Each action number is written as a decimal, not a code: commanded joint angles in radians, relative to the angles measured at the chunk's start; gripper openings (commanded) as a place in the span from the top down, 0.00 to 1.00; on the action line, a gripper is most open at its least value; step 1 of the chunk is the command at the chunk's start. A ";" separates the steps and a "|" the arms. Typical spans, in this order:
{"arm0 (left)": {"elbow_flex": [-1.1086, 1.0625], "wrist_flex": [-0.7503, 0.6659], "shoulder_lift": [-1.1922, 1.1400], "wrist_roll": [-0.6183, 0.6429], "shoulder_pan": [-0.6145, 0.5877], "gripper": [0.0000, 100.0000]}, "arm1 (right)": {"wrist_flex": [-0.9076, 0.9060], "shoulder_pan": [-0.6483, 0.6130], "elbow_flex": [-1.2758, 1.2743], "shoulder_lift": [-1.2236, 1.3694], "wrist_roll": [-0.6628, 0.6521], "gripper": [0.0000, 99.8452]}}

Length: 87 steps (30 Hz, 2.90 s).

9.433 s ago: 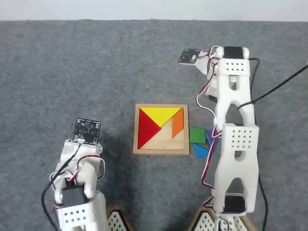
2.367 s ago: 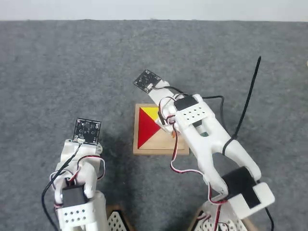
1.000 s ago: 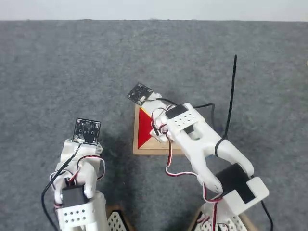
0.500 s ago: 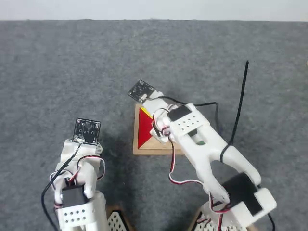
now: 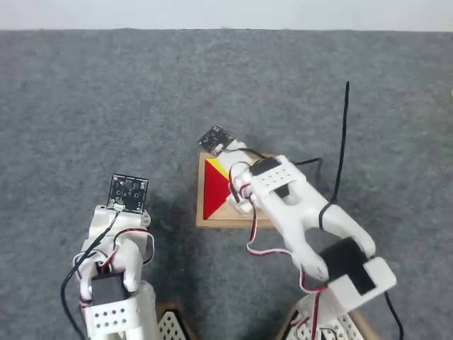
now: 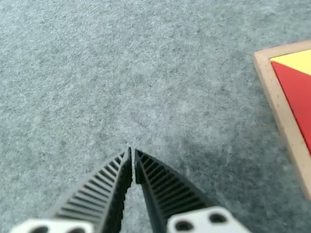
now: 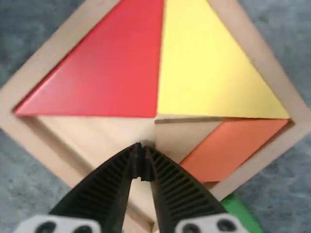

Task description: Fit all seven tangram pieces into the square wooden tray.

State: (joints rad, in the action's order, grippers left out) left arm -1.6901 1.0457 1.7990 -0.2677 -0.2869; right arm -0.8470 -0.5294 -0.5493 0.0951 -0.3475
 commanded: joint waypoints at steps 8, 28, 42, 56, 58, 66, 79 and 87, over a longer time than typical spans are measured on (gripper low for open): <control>0.007 0.006 0.012 -0.014 -0.008 0.99 | 0.053 0.087 0.124 0.021 0.000 0.99; 0.007 0.006 0.012 -0.014 -0.008 0.99 | -0.160 0.294 -0.226 -0.607 0.002 0.99; 0.007 0.006 0.012 -0.014 -0.008 0.99 | 0.033 0.329 -0.256 -0.337 0.008 0.83; 0.007 0.006 0.012 -0.014 -0.006 0.99 | -0.056 0.513 0.037 0.004 0.008 0.83; 0.007 0.006 0.012 -0.014 -0.006 0.99 | -0.054 0.519 0.041 0.004 0.008 0.83; 0.007 0.006 0.012 -0.014 -0.006 0.99 | -0.062 0.455 0.098 -0.001 0.009 0.83; 0.007 0.006 0.012 -0.014 -0.008 0.99 | -0.102 0.406 0.106 -0.071 0.002 0.83; 0.007 0.006 0.012 -0.014 -0.008 0.99 | -0.131 0.323 0.101 -0.117 0.003 0.83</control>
State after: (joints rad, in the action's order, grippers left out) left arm -1.6901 1.0457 1.7990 -0.2677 -0.2869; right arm -0.9728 -0.1795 -0.4956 0.0368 -0.3491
